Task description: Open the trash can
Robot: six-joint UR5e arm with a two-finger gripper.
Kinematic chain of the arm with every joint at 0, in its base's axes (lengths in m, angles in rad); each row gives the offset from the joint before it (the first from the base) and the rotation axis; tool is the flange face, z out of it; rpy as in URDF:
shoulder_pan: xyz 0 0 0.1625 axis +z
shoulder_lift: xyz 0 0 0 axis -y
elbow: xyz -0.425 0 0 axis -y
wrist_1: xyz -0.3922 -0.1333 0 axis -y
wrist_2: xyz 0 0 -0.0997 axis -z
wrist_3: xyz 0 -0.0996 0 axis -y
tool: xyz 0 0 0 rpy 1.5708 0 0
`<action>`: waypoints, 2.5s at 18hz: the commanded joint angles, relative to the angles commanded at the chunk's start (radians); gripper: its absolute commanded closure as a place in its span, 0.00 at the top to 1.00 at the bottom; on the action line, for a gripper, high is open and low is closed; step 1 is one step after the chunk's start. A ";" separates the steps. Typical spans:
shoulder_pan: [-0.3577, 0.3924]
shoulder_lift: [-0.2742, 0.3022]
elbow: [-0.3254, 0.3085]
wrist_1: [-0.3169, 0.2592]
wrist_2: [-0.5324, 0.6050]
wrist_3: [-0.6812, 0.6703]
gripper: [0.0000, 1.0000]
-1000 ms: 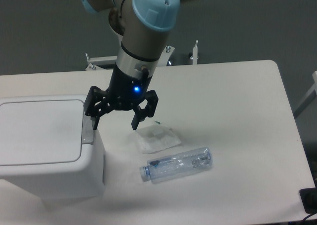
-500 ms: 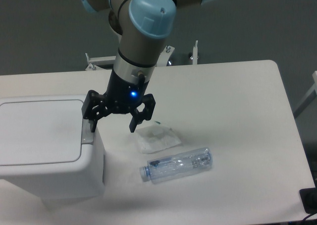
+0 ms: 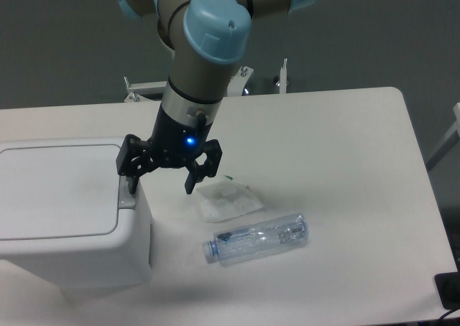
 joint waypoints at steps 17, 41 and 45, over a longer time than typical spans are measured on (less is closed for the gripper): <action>-0.009 -0.012 0.000 0.002 0.000 0.002 1.00; -0.011 -0.009 0.021 0.020 0.072 -0.001 1.00; 0.014 0.011 0.049 0.041 -0.008 -0.005 1.00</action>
